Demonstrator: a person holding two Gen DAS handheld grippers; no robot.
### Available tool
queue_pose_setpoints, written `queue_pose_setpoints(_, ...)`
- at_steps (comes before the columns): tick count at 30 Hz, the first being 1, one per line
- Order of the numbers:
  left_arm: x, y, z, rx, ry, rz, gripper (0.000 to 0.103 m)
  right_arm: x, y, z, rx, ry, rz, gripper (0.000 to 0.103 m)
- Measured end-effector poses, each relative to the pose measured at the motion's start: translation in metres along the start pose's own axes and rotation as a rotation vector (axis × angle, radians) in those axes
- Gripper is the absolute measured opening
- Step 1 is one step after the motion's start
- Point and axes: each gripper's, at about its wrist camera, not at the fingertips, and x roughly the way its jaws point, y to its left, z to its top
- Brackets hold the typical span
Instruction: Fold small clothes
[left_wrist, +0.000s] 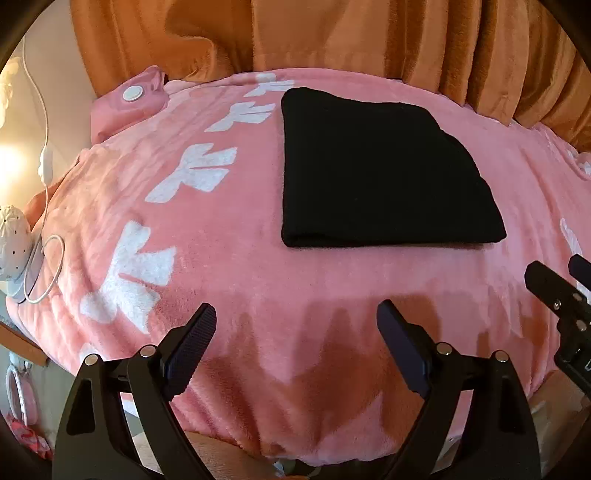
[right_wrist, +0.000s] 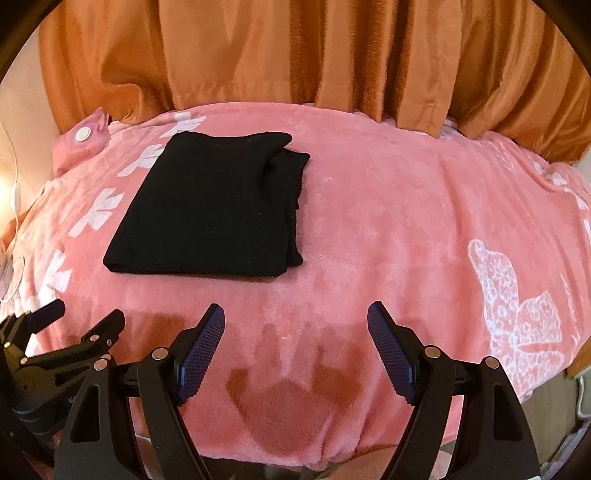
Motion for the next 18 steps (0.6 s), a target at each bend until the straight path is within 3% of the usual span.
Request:
queue_pose_setpoints(12, 0.003, -0.004, -0.004, -0.001, 0.015, -0.016, 0.086, 0.005, 0.017, -0.013, -0.039, 0.028, -0.036, 0.077)
queue_pose_setpoints(18, 0.005, 0.001, -0.004, -0.015, 0.021, -0.023, 0.084, 0.011, 0.017, -0.021, 0.016, 0.039, 0.003, 0.077)
